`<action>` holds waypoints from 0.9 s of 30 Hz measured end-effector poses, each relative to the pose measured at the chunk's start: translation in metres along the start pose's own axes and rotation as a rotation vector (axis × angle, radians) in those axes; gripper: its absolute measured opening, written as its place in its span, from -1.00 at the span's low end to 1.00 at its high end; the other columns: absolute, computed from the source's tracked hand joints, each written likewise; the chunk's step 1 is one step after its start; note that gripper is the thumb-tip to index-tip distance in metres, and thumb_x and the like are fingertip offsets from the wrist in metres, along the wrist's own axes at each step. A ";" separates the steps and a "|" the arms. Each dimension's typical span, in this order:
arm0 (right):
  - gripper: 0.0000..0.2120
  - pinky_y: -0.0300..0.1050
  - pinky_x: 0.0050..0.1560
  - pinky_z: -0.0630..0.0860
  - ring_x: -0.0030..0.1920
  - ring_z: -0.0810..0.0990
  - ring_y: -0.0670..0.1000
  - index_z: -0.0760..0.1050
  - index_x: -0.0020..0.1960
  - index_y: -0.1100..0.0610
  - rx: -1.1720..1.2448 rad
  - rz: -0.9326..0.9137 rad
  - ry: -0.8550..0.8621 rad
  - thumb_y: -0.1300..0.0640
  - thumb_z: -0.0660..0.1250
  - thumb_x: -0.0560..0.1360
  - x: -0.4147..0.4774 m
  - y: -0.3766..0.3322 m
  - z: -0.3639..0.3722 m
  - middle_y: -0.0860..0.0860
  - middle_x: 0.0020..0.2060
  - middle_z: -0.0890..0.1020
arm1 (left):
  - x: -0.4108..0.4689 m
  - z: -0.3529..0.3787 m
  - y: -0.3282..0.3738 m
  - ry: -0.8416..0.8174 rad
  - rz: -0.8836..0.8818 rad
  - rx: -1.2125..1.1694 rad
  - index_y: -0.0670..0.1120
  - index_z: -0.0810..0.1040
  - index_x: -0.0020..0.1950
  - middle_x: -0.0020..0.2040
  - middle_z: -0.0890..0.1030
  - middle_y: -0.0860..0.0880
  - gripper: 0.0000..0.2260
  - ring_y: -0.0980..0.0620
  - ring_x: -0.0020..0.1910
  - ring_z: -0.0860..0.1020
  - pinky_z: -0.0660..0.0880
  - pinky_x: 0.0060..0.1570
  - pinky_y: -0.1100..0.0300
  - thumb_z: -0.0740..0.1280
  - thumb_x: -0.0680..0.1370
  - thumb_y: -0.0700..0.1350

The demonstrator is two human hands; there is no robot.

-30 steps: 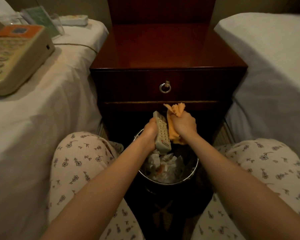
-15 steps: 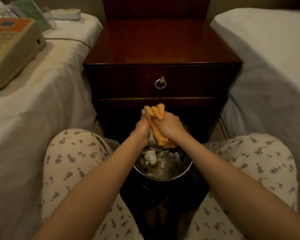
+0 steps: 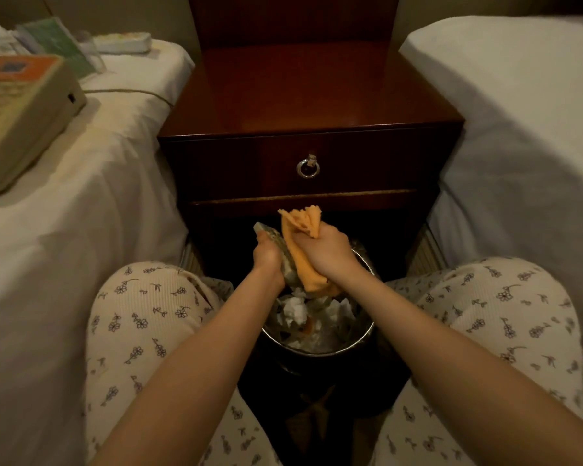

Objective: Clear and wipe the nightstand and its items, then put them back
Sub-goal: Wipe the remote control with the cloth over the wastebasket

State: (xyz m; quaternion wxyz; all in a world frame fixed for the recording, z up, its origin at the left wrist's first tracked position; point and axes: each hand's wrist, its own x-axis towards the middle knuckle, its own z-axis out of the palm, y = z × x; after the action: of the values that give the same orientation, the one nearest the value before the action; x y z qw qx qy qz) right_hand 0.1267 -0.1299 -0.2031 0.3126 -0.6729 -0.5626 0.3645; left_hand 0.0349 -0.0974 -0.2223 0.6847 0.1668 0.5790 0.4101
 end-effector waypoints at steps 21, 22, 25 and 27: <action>-0.49 0.02 0.07 0.52 0.11 0.56 0.14 0.30 0.41 0.18 -0.245 -0.402 0.178 0.08 0.28 0.51 -0.019 0.002 0.013 0.12 0.17 0.56 | -0.007 0.001 0.014 -0.027 -0.172 -0.507 -0.24 0.46 0.20 0.22 0.46 -0.31 -0.64 -0.14 0.43 0.28 0.29 0.18 0.43 -0.05 0.68 -0.09; -0.52 0.01 -0.03 0.54 0.05 0.60 0.18 0.36 0.35 0.24 -0.322 -0.497 0.243 0.06 0.25 0.49 -0.021 0.004 0.014 0.15 0.13 0.57 | -0.019 0.003 0.017 0.036 -0.179 -0.386 -0.23 0.47 0.17 0.36 0.36 -0.32 -0.71 -0.12 0.46 0.21 0.13 0.05 0.69 -0.01 0.67 -0.18; -0.56 -0.04 -0.22 0.49 -0.08 0.63 0.21 0.45 0.22 0.28 -0.343 -0.521 0.347 0.02 0.20 0.46 -0.023 0.005 0.010 0.16 0.02 0.61 | -0.024 0.003 0.011 -0.004 -0.273 -0.522 -0.28 0.41 0.29 0.35 0.40 -0.26 -0.66 -0.15 0.28 0.42 0.10 0.28 0.54 -0.04 0.68 -0.17; -0.56 -0.03 0.00 0.45 0.12 0.55 0.17 0.32 0.37 0.21 -0.245 -0.320 0.358 0.11 0.23 0.53 -0.016 0.006 0.004 0.14 0.16 0.55 | -0.011 -0.001 0.007 -0.009 -0.156 -0.371 -0.22 0.47 0.09 -0.10 0.51 -0.21 -0.65 -0.14 -0.17 0.50 0.40 0.20 0.07 -0.08 0.67 -0.13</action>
State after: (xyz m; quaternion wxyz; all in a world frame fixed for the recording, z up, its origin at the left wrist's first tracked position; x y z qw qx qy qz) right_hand 0.1253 -0.1470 -0.2077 0.3772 -0.6620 -0.6374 0.1147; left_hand 0.0314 -0.1013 -0.2103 0.7358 -0.0058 0.5018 0.4546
